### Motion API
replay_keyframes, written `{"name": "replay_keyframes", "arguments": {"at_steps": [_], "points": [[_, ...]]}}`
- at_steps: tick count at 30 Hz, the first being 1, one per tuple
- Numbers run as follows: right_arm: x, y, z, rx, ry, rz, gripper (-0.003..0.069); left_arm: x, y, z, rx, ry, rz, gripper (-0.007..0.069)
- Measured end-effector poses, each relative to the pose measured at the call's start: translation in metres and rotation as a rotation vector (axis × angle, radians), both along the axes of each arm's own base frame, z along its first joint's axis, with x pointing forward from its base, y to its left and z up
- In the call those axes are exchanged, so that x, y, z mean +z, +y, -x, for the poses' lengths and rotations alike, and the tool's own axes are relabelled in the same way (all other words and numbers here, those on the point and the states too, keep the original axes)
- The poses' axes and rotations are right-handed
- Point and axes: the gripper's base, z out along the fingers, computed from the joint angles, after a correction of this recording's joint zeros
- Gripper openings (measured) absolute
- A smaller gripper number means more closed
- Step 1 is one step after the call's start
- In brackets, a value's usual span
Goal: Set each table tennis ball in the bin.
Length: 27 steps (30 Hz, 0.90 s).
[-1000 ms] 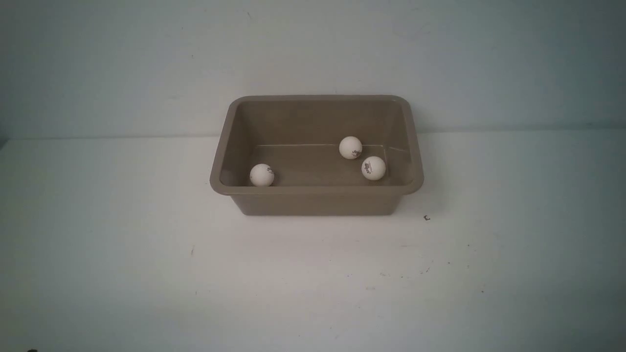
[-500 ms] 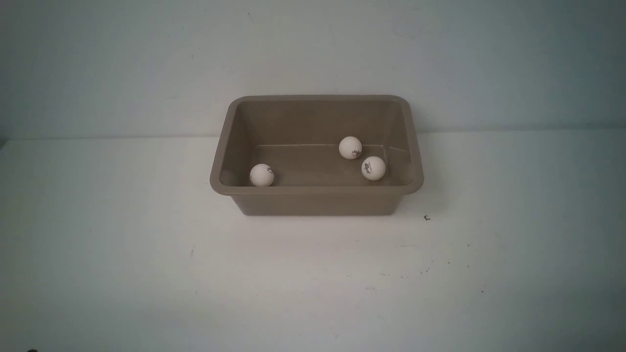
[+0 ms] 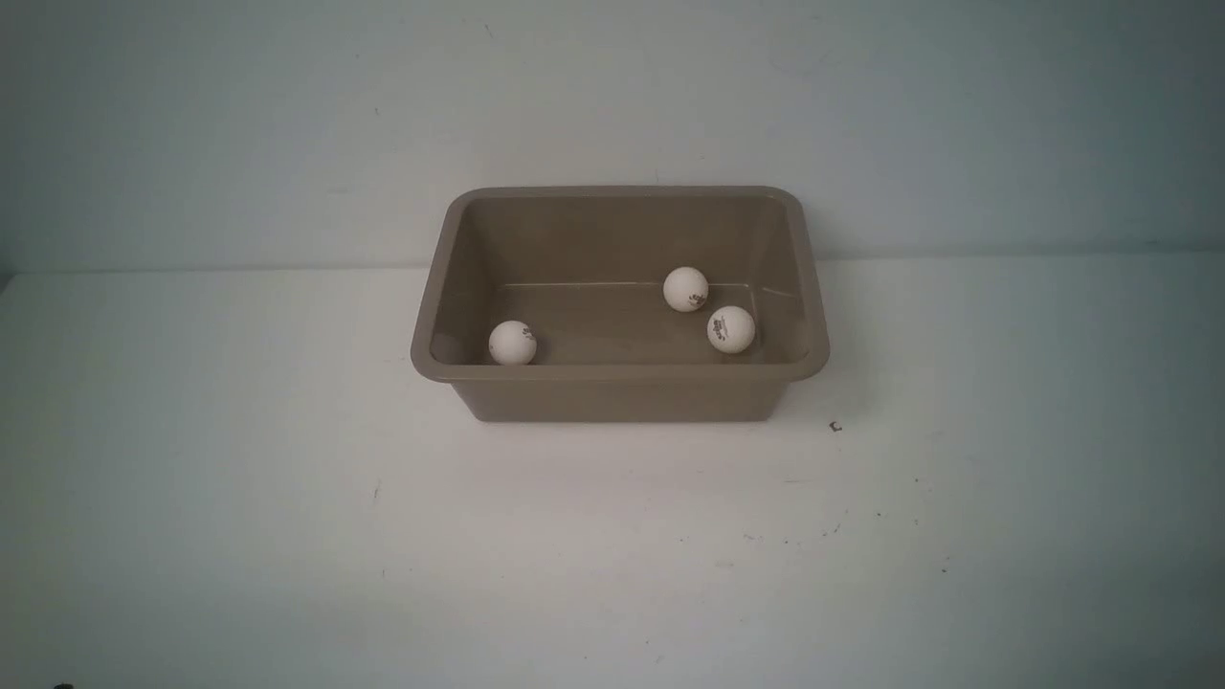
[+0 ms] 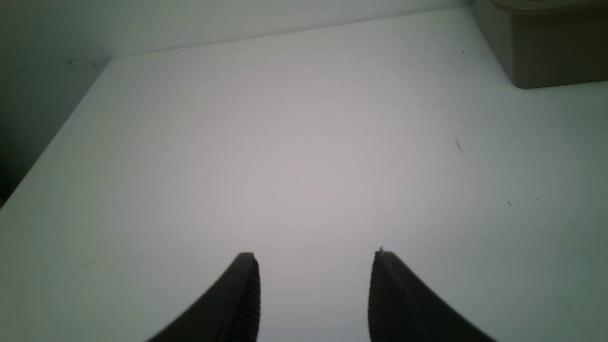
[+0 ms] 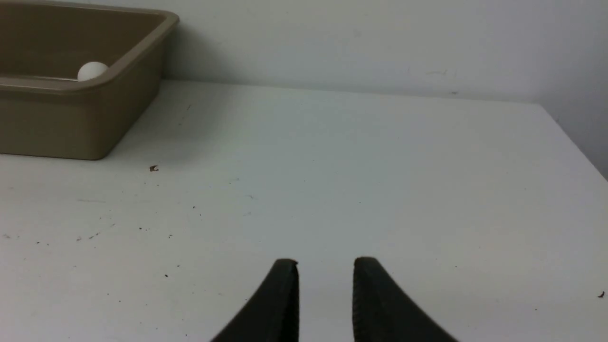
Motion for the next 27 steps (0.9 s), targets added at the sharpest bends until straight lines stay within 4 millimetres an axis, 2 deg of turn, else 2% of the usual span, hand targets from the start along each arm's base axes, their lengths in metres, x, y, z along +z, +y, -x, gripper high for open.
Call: {"name": "replay_keyframes", "arguments": {"at_steps": [27], "points": [[0.0000, 0.0000, 0.0000, 0.005, 0.000, 0.021, 0.0159, 0.0000, 0.0000, 0.0000, 0.000, 0.000, 0.000, 0.0289]]}}
